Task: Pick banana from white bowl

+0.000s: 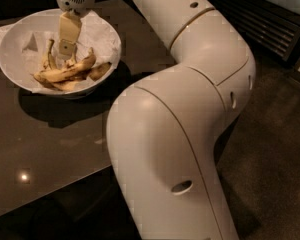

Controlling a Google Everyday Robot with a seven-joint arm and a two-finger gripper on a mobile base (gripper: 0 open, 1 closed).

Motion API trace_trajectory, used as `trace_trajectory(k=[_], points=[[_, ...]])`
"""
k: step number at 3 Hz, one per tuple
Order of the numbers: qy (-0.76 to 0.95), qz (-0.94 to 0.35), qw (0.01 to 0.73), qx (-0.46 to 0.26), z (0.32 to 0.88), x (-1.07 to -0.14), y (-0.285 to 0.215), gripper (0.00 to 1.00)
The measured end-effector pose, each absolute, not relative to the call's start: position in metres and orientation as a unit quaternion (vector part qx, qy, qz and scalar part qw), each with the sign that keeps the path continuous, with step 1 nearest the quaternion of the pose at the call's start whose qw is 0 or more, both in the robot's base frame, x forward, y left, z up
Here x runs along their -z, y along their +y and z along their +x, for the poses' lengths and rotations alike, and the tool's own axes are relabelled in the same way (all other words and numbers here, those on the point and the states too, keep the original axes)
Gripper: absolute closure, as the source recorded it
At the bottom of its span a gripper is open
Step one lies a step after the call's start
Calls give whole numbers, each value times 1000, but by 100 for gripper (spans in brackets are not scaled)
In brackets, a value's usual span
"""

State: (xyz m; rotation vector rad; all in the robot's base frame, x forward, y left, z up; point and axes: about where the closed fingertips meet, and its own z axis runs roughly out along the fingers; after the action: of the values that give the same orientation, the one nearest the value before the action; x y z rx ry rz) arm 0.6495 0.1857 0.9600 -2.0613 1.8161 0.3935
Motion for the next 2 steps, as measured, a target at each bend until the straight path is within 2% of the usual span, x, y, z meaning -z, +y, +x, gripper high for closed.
trace_trajectory(k=[2], points=[[640,-747,143,-114,639,-936,188,24]])
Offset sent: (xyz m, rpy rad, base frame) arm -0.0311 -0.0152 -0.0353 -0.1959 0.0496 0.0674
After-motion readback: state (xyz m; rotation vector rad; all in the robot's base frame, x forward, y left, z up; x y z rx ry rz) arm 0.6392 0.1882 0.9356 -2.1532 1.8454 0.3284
